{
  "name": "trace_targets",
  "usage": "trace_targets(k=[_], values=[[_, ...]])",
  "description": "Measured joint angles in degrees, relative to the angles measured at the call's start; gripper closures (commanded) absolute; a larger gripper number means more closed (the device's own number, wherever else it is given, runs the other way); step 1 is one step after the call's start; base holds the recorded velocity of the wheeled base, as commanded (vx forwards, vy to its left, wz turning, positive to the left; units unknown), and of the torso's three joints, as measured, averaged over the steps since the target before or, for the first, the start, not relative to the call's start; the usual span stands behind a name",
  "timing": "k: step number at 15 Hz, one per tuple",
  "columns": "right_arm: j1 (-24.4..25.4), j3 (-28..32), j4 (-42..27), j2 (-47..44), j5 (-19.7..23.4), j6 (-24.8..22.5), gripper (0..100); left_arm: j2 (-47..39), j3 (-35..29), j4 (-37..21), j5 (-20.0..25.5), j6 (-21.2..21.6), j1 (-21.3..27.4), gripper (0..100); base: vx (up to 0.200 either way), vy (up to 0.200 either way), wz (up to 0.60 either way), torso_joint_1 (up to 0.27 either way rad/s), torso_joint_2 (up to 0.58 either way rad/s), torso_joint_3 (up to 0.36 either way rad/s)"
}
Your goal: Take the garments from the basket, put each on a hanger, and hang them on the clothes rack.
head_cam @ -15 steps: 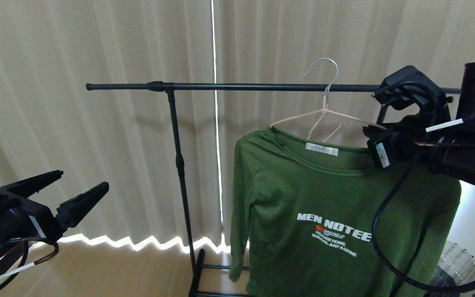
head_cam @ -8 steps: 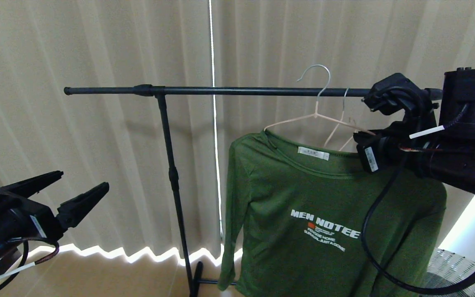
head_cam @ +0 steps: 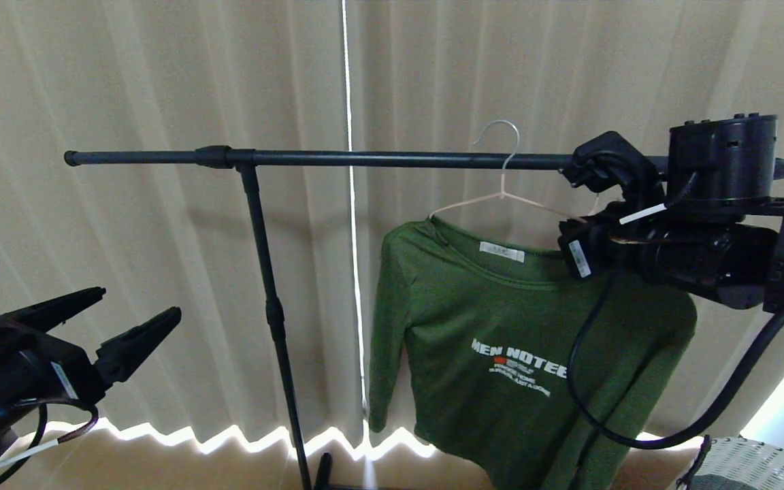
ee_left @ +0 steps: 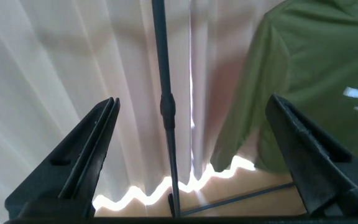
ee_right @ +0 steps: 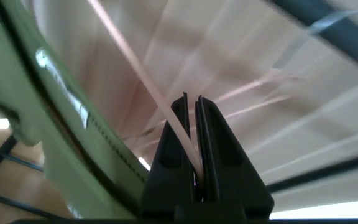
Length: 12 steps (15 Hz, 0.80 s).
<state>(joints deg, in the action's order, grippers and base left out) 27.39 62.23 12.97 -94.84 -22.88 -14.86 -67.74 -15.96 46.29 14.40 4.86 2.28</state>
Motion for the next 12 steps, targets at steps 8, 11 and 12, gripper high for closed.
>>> trace_targets(k=[8,11,12], values=[[-1.3,10.4,-0.4,-9.3,-3.3,-0.1,100,0.4,0.6,0.8,0.0,0.2,0.3,0,0.000,0.000,0.00,0.000,0.00,0.000],[-1.3,11.3,-0.7,-10.9,-4.4,-0.4,100,0.4,0.6,0.8,0.0,0.2,0.3,0,0.000,0.000,0.00,0.000,0.00,0.000],[-1.2,11.4,-1.2,-11.3,-4.6,-0.5,100,0.3,0.7,0.8,0.0,0.2,0.3,0,0.000,0.000,0.00,0.000,0.00,0.000]])
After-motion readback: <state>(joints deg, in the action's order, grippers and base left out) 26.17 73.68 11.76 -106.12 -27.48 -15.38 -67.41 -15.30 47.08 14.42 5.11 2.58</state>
